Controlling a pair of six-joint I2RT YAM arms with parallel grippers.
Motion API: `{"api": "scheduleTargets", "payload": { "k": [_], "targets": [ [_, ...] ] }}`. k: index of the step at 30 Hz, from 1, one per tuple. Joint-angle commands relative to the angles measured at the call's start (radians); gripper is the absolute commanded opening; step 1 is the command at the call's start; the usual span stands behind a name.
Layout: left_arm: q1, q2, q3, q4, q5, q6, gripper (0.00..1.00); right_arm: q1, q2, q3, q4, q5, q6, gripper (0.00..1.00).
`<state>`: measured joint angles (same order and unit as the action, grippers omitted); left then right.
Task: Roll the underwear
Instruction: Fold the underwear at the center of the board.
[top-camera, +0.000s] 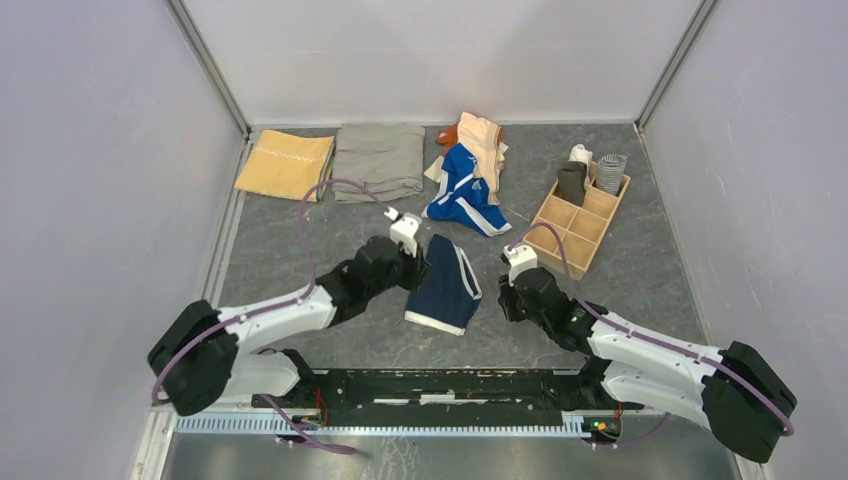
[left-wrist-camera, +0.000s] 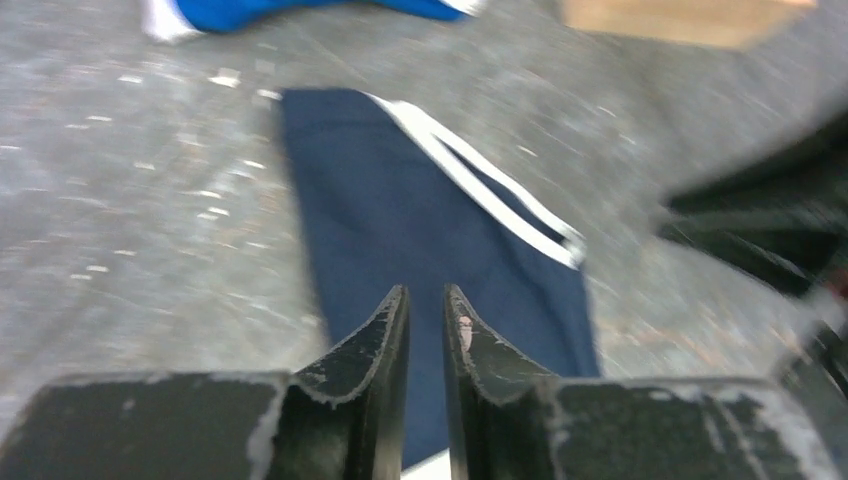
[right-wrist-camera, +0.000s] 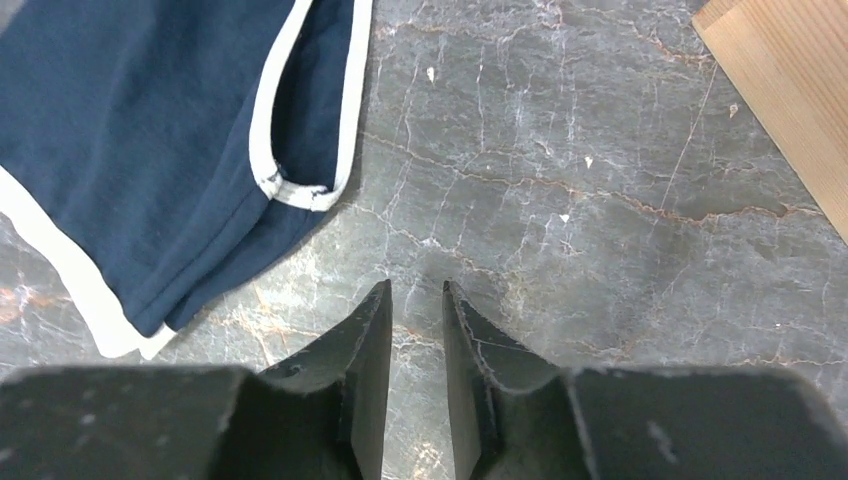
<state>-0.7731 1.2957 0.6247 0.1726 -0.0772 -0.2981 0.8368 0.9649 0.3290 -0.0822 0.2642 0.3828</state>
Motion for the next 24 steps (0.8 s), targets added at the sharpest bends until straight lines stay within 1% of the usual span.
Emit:
{"api": "scheduleTargets", "payload": {
  "k": [1,3,6,10,13,15,17,18,21,23,24],
  "targets": [
    [-0.15,-0.144,-0.139,0.146,0.036,-0.074,0.28,-0.053,-0.028,0.019,0.061,-0.054,0.026,0.33],
    [-0.239,-0.183,-0.186,0.189,-0.018,-0.113,0.36,-0.103,-0.034,0.016,0.074,-0.117,0.037,0.36],
    [-0.346,-0.166,-0.171,0.183,-0.111,-0.139,0.41,-0.177,-0.026,0.008,0.119,-0.229,0.06,0.38],
    [-0.419,-0.055,-0.08,0.054,-0.254,-0.21,0.47,-0.237,-0.021,0.002,0.158,-0.304,0.127,0.39],
    [-0.487,0.009,-0.031,0.006,-0.33,-0.24,0.52,-0.271,-0.013,-0.003,0.182,-0.327,0.16,0.42],
    [-0.524,0.052,0.01,-0.048,-0.366,-0.27,0.53,-0.302,0.001,-0.011,0.203,-0.365,0.168,0.44],
    [-0.549,0.093,0.073,-0.147,-0.406,-0.314,0.53,-0.325,0.012,-0.009,0.205,-0.39,0.152,0.42],
    [-0.559,0.108,0.111,-0.225,-0.441,-0.348,0.53,-0.333,0.017,0.002,0.183,-0.381,0.125,0.44],
    [-0.569,0.115,0.188,-0.392,-0.553,-0.399,0.54,-0.338,0.02,0.074,0.029,-0.242,0.007,0.46],
    [-0.568,0.081,0.208,-0.472,-0.647,-0.429,0.64,-0.345,-0.011,0.11,-0.042,-0.15,-0.055,0.45],
    [-0.568,0.051,0.201,-0.486,-0.68,-0.429,0.71,-0.348,-0.051,0.117,-0.06,-0.11,-0.062,0.51]
  ]
}}
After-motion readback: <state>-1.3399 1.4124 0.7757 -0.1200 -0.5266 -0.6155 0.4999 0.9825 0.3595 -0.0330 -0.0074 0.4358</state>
